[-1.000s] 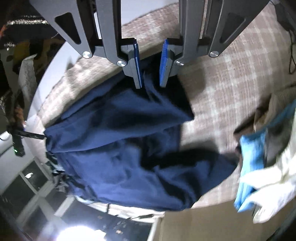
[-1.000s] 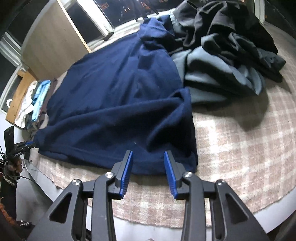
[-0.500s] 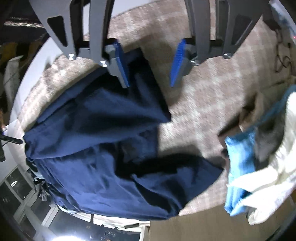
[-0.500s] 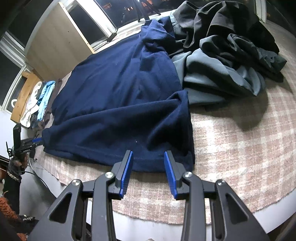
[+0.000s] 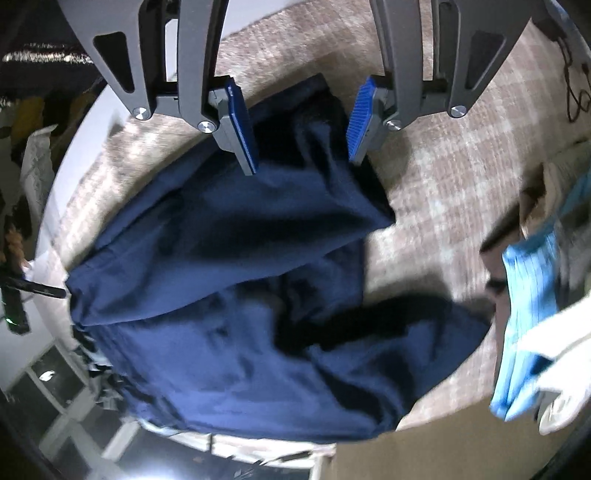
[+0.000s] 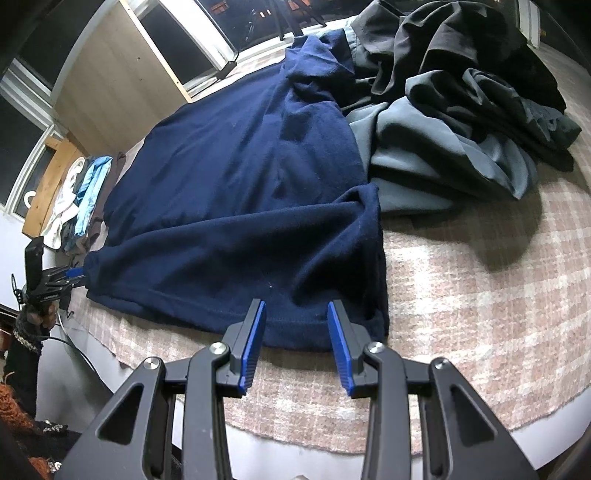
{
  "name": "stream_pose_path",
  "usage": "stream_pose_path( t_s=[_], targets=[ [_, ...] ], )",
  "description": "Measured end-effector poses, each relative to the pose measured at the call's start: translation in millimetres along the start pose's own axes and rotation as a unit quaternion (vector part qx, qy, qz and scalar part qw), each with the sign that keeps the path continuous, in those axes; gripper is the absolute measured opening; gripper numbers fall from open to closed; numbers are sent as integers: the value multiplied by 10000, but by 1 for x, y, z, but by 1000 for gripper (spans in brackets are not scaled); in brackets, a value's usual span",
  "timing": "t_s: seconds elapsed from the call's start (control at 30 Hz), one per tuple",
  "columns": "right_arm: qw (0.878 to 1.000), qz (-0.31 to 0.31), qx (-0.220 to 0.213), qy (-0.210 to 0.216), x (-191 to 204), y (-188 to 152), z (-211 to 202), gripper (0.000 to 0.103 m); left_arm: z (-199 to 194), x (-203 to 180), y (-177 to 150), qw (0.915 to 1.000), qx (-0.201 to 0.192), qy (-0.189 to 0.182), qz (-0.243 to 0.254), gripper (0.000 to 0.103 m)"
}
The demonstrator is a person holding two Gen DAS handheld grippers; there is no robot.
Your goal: Fold clothes
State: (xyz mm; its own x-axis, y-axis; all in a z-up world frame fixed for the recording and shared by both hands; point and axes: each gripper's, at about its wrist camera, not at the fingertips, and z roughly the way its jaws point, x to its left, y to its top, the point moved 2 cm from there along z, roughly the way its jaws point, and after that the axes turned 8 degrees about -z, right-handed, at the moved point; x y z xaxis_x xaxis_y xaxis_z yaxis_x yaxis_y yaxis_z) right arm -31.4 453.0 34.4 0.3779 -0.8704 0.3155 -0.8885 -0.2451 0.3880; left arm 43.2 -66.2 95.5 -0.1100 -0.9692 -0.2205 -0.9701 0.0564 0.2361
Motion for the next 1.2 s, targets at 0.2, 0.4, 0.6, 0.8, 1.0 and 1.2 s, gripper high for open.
stream_pose_path(
  t_s=[0.2, 0.4, 0.6, 0.8, 1.0, 1.2],
  targets=[
    [9999, -145, 50, -36, -9, -8, -10, 39, -2, 0, 0, 10000, -10, 20, 39, 3],
    [9993, -275, -112, -219, -14, -7, -11, 44, -42, 0, 3, 9995, -237, -200, 5, 4],
    [9978, -502, -108, -413, -15, 13, 15, 43, -47, 0, 10, 9997, -193, -162, 59, 4],
    [9982, -445, -103, -400, -11, 14, -2, 3, -68, -6, -7, 9987, -375, -328, 103, 4],
    [9982, -355, -375, -293, 1, -4, -58, 3, -92, -10, -29, 9975, -533, -444, 116, 3],
    [9977, -501, -421, -191, 31, -50, -119, 3, -139, -23, -92, 9956, -611, -701, 127, 4]
  ],
)
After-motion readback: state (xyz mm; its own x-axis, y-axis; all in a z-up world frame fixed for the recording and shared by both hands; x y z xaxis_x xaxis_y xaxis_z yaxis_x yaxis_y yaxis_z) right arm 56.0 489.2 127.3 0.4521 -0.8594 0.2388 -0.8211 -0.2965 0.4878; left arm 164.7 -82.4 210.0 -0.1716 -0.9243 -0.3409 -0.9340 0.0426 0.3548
